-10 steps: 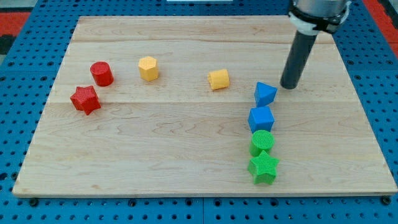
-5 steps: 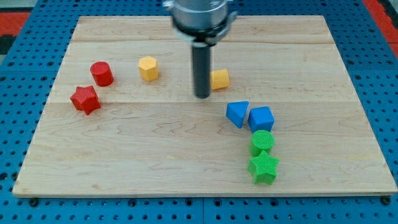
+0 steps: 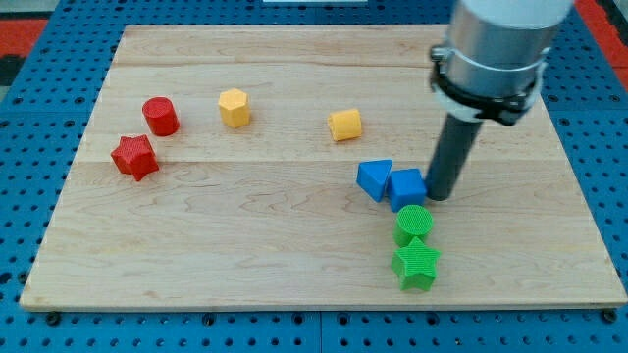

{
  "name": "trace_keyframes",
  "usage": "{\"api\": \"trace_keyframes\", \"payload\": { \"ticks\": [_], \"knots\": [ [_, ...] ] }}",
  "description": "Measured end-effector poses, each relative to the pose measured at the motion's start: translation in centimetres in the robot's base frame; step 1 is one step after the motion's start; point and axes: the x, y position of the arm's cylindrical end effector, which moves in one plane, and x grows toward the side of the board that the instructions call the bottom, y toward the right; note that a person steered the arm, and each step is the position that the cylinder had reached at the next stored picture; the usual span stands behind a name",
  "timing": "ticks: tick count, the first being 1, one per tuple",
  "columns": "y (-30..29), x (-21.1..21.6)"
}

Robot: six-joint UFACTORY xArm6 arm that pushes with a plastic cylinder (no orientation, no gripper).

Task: Move the blue blocks slightly to the left

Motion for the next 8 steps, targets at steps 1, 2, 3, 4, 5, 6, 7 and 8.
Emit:
{"api": "trace_keyframes", "payload": {
  "ticks": [1,2,3,4,5,6,7,8],
  "knots": [
    [-5.0,0.0],
    [-5.8,-0.3],
    [-5.5,-2.2],
    [-6.3,-3.6],
    [-10.4,-3.6],
    [-15.8,-2.6],
    [-13.1,-5.3],
    [-5.0,-7.0]
  ]
}}
